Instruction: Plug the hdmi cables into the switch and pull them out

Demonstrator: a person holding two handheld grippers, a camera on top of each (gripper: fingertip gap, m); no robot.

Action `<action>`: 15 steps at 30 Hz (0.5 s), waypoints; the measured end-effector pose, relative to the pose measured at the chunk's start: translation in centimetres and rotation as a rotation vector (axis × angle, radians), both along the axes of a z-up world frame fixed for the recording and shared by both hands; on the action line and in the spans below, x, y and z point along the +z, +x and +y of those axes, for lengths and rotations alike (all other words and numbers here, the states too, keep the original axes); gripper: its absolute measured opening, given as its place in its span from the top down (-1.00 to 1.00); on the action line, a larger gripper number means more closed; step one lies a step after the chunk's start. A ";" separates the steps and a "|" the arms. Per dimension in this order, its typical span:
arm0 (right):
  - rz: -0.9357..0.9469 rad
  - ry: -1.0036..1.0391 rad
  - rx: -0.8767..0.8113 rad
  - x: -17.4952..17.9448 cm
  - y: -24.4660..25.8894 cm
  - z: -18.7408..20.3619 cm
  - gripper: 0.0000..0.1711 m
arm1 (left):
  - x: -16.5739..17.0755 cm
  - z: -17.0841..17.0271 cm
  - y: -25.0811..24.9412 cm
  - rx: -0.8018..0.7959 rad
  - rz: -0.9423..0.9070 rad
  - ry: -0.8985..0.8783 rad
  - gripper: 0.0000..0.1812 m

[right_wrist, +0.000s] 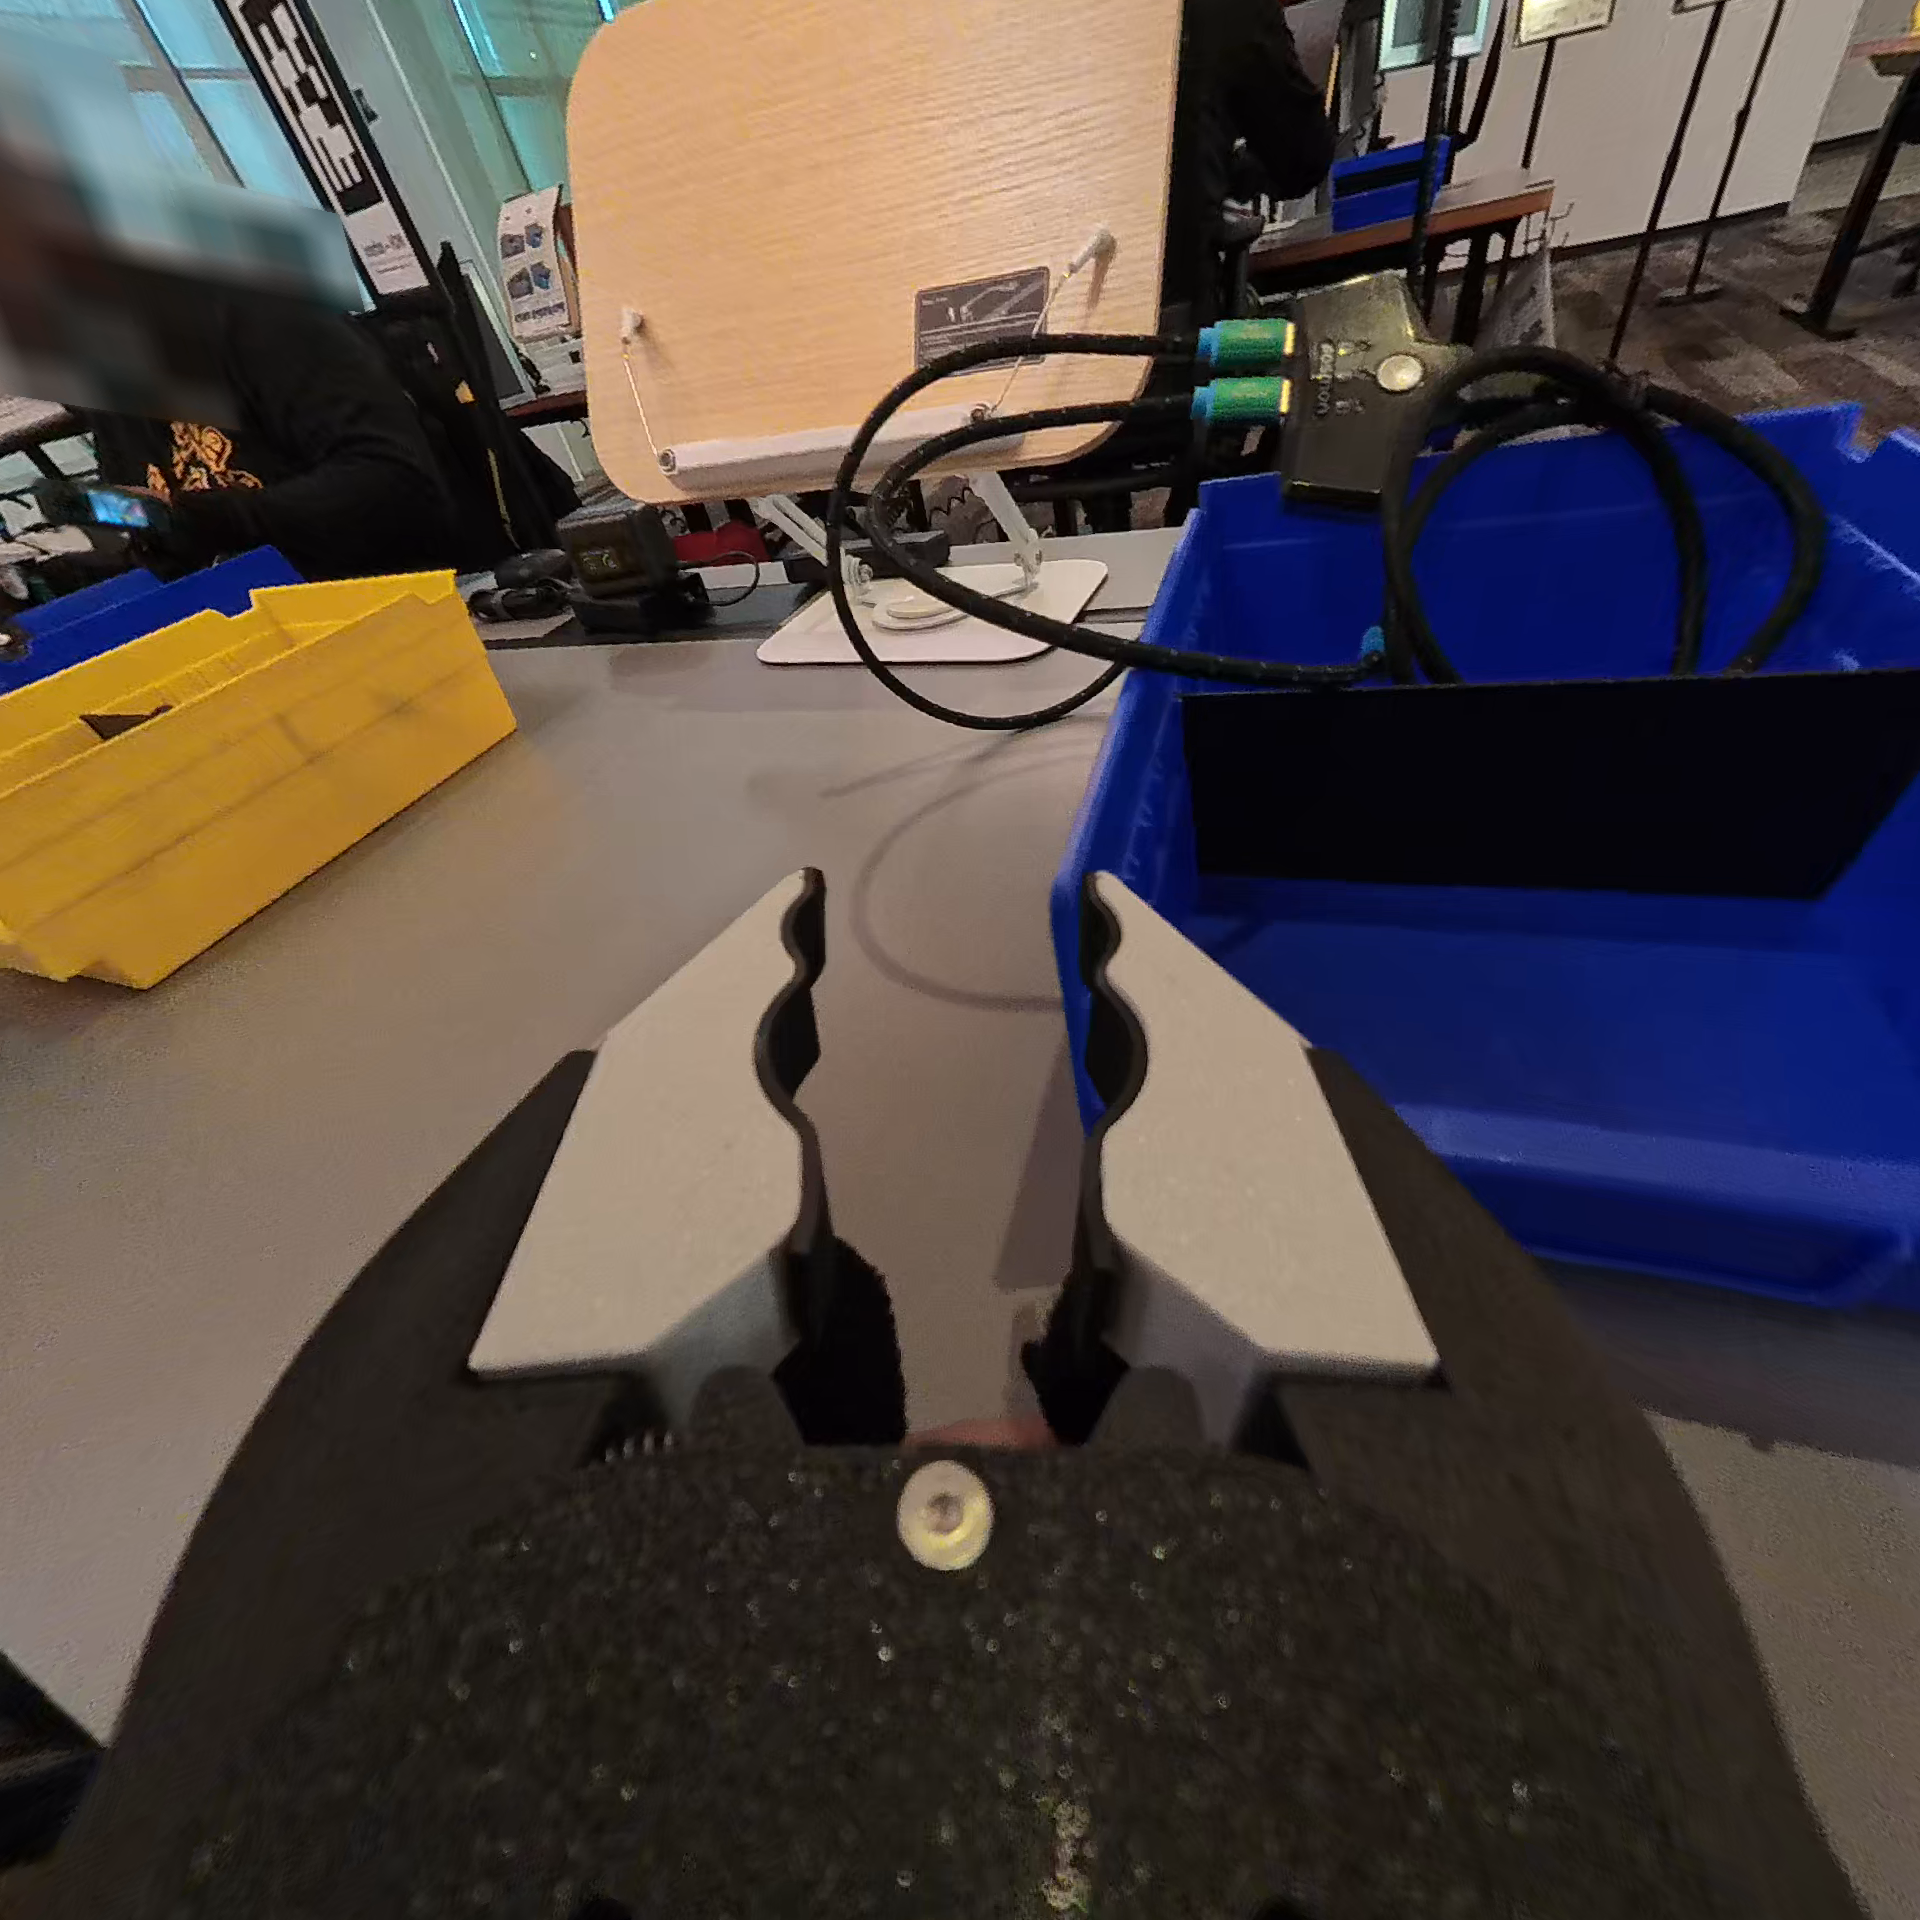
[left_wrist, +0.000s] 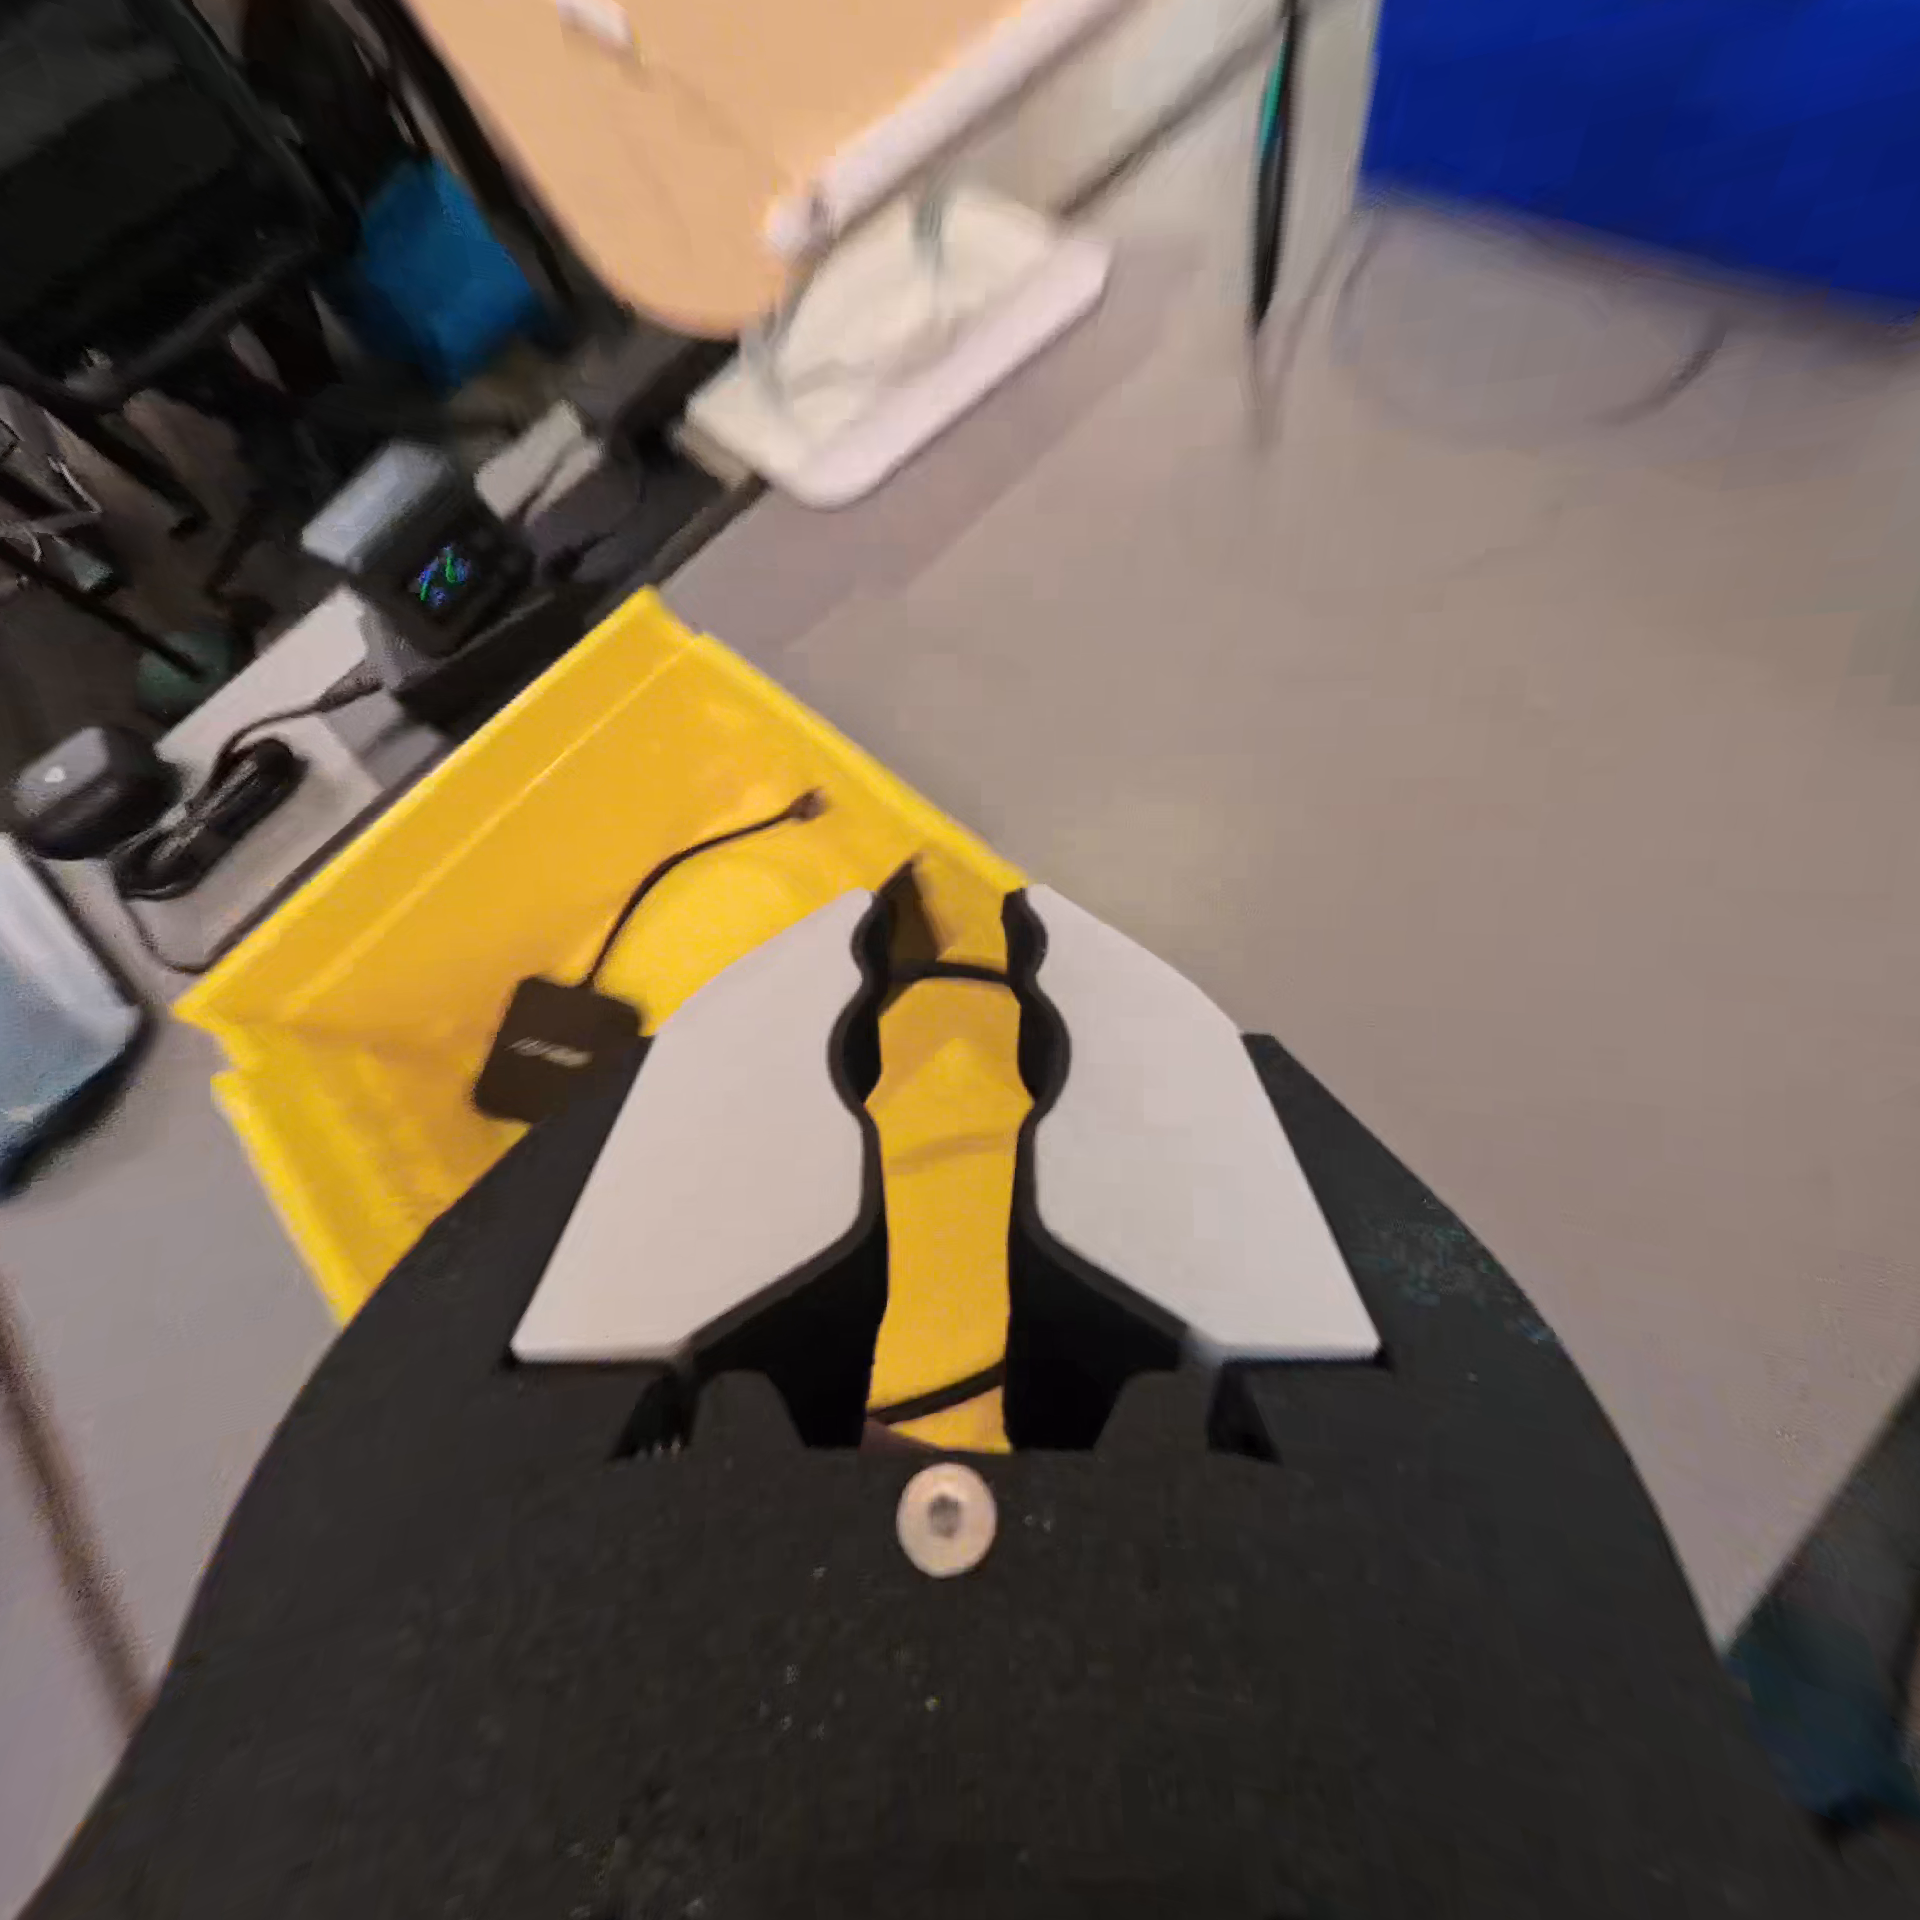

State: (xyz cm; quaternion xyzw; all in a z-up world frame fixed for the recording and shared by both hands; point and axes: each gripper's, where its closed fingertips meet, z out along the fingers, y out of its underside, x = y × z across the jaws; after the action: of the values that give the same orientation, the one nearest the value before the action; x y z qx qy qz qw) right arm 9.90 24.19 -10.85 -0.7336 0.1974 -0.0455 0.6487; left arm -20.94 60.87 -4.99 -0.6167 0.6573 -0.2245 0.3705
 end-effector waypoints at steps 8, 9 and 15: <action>-0.024 0.020 0.100 0.5 -1.6 1.9 0.44 | -10.8 14.4 1.7 -0.020 0.740 0.121 0.53; -0.033 0.013 0.107 0.5 -1.8 2.1 0.44 | -11.7 15.7 1.7 0.003 0.795 0.145 0.48; -0.101 -0.047 0.124 -0.2 -2.4 2.4 0.44 | -14.9 18.7 1.6 0.198 0.866 0.075 0.25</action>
State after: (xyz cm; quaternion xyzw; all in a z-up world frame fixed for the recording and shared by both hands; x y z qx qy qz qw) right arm 7.53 26.60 -11.06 -0.7563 0.1176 -0.0469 0.6419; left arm -19.31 79.57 -19.86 -0.6999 0.6974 0.1150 0.1029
